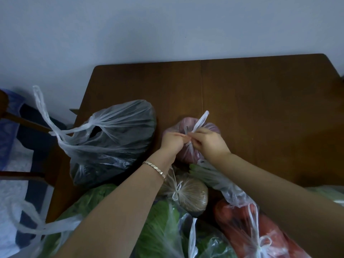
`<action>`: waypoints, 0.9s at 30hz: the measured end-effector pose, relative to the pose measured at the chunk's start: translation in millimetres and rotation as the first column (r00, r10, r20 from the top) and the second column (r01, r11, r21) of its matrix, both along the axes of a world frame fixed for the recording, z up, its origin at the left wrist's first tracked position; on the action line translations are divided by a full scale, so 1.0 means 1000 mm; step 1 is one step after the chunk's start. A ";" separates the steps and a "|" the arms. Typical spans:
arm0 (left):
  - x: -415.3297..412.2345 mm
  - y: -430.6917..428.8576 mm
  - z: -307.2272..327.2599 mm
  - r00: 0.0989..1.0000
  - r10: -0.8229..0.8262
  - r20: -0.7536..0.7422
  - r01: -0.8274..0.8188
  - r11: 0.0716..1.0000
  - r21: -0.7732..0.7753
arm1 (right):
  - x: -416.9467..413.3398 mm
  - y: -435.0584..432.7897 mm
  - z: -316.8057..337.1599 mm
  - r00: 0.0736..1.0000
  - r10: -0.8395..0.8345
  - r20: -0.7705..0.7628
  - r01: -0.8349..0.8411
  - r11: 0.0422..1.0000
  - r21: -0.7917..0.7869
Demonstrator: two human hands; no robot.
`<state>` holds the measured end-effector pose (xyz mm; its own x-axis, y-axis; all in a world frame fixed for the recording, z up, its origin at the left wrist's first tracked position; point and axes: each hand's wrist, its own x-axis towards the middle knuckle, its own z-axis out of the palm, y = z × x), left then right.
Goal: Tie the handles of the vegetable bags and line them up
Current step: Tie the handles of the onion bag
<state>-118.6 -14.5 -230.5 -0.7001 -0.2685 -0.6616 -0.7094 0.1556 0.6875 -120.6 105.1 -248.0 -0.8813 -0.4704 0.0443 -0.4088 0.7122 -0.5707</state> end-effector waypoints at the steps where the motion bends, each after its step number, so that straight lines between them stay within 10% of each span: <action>1: 0.002 0.000 -0.001 1.000 0.011 -0.015 -0.011 1.000 -0.003 | -0.002 -0.001 0.001 0.999 0.018 0.039 -0.021 0.995 0.095; 10: 0.016 -0.009 -0.003 0.958 -0.178 -0.225 0.153 0.981 -0.122 | -0.017 -0.017 0.028 0.957 -0.044 0.286 -0.074 0.919 0.388; 27: 0.029 -0.012 -0.011 0.781 -0.420 -0.462 0.223 0.879 -0.423 | -0.009 0.005 0.015 0.881 -0.076 0.468 0.259 0.904 -0.340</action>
<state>-89.5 -26.3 -241.0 -0.9927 -0.0916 -0.0787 -0.1177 0.5909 0.7981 -129.7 110.3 -232.6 -0.9153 -0.3397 -0.2163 0.0508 0.4354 -0.8988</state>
